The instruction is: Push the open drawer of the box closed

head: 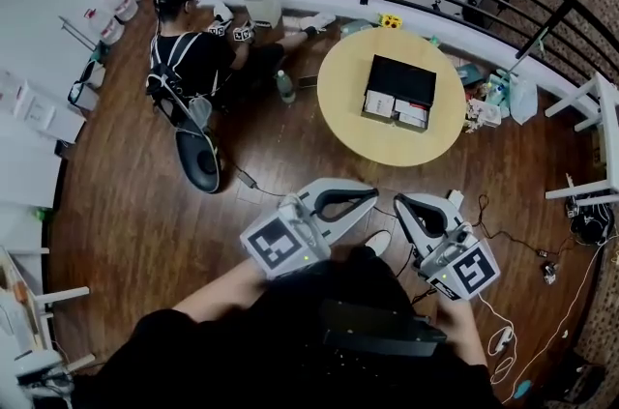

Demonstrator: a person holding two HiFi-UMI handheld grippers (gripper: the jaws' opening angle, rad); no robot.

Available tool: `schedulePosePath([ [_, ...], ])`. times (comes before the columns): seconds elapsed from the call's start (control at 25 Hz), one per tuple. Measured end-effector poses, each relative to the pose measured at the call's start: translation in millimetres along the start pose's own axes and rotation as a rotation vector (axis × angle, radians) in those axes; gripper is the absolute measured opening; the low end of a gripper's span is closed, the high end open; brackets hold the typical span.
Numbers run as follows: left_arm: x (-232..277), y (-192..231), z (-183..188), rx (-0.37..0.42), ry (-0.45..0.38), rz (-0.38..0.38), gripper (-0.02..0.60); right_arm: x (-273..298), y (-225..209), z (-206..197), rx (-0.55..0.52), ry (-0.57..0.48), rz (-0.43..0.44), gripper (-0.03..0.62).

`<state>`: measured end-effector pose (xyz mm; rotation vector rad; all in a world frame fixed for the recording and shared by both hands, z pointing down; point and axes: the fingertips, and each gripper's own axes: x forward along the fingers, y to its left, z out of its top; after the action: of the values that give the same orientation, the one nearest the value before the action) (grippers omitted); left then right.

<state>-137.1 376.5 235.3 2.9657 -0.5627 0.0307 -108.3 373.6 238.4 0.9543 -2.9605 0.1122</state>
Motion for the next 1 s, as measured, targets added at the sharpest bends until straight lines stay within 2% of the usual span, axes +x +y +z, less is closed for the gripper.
schedulePosePath([
  [0.28, 100, -3, -3, 0.008, 0.020, 0.044, 0.020, -54, -77, -4, -0.010, -0.012, 0.042, 0.006],
  [0.52, 174, -4, 2, 0.015, 0.018, 0.100, 0.020, -93, -135, -7, 0.026, -0.021, 0.099, 0.006],
  [0.8, 211, 1, -2, 0.011, 0.036, 0.131, 0.020, -104, -170, -10, 0.059, -0.041, 0.104, 0.006],
  [1.0, 214, 27, -6, 0.012, 0.044, 0.119, 0.020, -82, -183, -16, 0.061, -0.025, 0.107, 0.006],
])
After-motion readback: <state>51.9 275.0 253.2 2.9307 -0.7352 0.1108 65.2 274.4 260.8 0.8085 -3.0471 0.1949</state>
